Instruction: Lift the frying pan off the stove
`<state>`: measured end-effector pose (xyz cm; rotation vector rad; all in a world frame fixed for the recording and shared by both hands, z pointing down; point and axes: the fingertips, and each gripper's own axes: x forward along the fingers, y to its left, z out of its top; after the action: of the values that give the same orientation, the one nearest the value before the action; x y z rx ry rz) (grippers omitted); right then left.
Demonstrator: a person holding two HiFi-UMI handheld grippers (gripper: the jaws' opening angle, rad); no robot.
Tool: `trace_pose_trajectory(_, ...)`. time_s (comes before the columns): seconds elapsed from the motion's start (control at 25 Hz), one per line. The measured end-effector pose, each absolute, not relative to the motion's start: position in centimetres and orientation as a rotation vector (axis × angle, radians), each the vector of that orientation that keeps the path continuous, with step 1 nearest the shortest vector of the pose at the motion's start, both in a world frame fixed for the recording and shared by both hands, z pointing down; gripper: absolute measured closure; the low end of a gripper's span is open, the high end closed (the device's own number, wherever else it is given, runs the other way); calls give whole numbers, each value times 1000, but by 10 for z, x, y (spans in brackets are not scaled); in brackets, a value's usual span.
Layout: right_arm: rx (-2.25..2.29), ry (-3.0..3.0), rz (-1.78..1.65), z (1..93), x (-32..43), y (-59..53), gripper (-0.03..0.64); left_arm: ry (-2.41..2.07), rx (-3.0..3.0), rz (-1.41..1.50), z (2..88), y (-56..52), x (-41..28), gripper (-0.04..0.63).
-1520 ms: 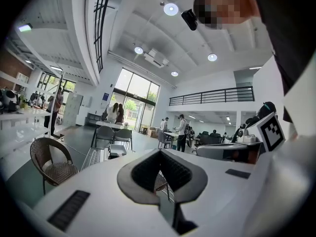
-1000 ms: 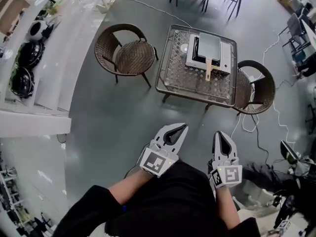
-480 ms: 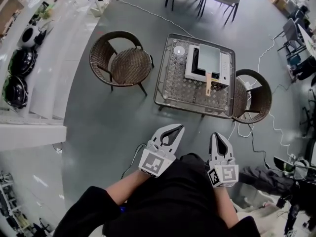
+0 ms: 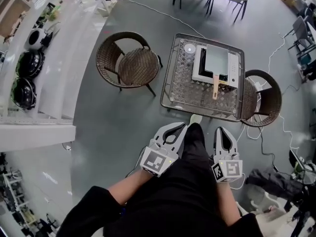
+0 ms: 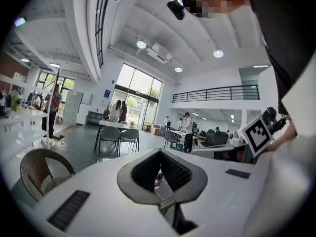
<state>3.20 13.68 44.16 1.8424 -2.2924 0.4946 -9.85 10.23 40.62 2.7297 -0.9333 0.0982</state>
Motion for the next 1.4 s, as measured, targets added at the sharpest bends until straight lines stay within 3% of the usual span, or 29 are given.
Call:
trace_pose_trajectory(0.32, 1826, -2332, 555, 455, 68, 57, 584, -1056, 2703, 145, 405, 10, -75, 589)
trace_pose_trajectory(1.08, 1726, -2199, 845, 562, 164, -94, 580, -1040, 2563, 315, 494, -116, 72, 589)
trace_pose_trajectory(1.24, 1691, -2137, 942, 597, 176, -105, 482, -1103, 2532, 323, 507, -130, 82, 589)
trace_pose_trajectory(1.4, 1661, -2084, 996, 628, 177, -115, 434, -1170, 2483, 308, 517, -137, 76, 589)
